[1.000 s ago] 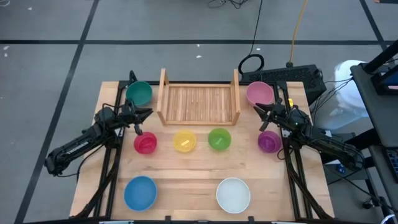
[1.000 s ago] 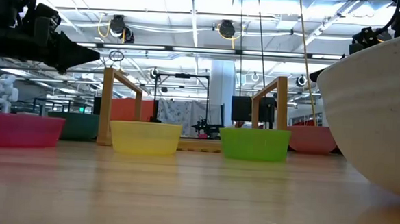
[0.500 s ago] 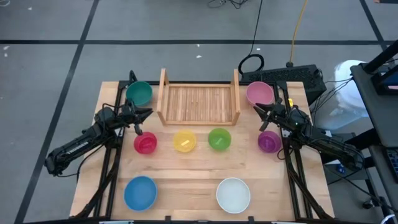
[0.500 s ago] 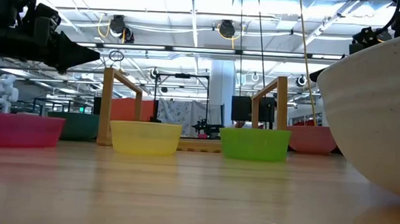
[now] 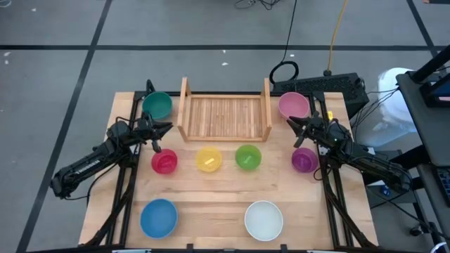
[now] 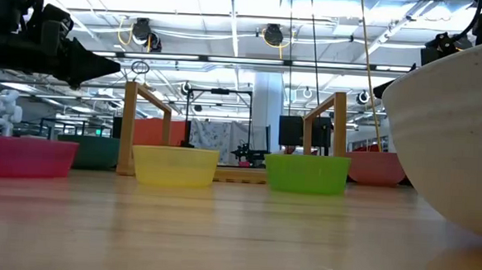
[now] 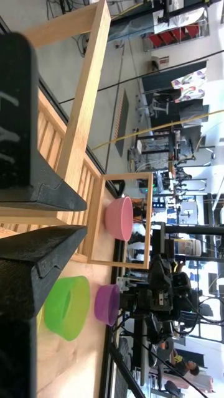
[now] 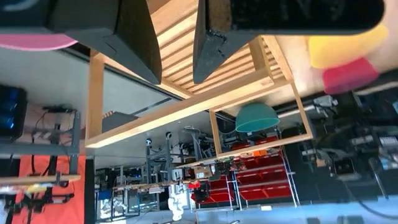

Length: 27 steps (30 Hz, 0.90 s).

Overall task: Place and stack bowls onto a shelf
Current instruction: Put the pink bowl on the shelf

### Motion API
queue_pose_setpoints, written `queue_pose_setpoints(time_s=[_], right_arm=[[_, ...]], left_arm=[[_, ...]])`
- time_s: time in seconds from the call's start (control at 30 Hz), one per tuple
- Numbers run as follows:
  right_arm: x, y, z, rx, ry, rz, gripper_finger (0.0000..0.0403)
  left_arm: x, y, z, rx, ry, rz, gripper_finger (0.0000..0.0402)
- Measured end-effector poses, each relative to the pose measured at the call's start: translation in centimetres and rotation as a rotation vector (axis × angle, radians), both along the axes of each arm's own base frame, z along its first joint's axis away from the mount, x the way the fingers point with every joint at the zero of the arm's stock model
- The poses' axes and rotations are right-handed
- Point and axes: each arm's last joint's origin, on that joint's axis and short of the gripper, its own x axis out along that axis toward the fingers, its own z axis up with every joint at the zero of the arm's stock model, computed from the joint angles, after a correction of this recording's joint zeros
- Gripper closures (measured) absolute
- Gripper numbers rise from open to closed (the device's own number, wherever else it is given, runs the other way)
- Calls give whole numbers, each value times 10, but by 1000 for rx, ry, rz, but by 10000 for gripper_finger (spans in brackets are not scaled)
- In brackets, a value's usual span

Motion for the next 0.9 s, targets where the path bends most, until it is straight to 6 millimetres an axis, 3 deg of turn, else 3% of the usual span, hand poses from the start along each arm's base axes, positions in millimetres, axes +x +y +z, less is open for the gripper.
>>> queue_pose_setpoints(time_s=[0.27,0.5,0.67,0.9], right_arm=[[1,2,1,94,-65,98,316],[2,5,4,-33,26,186,316],[-8,10,40,-146,105,186,316],[-26,19,87,-85,321,206,316]], left_arm=[[0,0,0,59,21,3,348],[0,0,1,89,23,5,348],[0,0,1,61,14,3,348],[0,0,1,47,9,3,348]])
